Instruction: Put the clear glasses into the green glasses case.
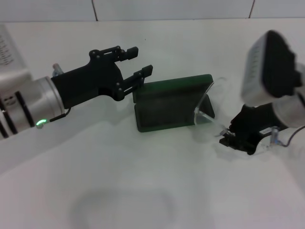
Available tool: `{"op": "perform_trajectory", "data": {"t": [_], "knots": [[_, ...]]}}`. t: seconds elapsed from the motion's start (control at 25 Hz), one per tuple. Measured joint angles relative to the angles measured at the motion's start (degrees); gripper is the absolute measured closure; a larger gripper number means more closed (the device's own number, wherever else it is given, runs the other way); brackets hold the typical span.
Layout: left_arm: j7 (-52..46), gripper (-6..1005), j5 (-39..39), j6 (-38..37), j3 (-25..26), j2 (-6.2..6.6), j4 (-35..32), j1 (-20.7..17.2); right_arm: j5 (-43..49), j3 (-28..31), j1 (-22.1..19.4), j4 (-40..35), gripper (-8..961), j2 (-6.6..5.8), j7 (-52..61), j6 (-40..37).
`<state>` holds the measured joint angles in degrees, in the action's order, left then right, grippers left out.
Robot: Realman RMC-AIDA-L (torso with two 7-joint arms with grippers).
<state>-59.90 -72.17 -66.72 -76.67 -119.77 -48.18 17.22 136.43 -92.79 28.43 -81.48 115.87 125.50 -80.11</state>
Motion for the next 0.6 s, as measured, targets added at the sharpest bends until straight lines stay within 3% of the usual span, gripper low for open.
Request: {"op": "perform_trajectory", "data": {"t": [0.16,0.28,0.4,0.6], "knots": [[3.0,483,6.4,-6.3,0.3,0.32,3.3,-1.3,-7.3,7.9,-4.2,-1.2,826,0.03,-9.5,-2.7],[3.0,483,7.1,-9.2,1.4,0.24,5.3,-1.2,-15.2,14.0,-7.0,0.1,826,0.09,-20.4,-5.0],[2.6,484,7.2,-12.4,2.1,0.18,7.9,0.4,-24.9,18.1,-8.5,5.9,826,0.01,-36.3,-6.4],[0.8,484,7.0,-18.4,2.2,0.44,11.7,4.7,-36.3,19.6,-9.6,15.7,826,-0.23,-59.2,-8.6]]}}
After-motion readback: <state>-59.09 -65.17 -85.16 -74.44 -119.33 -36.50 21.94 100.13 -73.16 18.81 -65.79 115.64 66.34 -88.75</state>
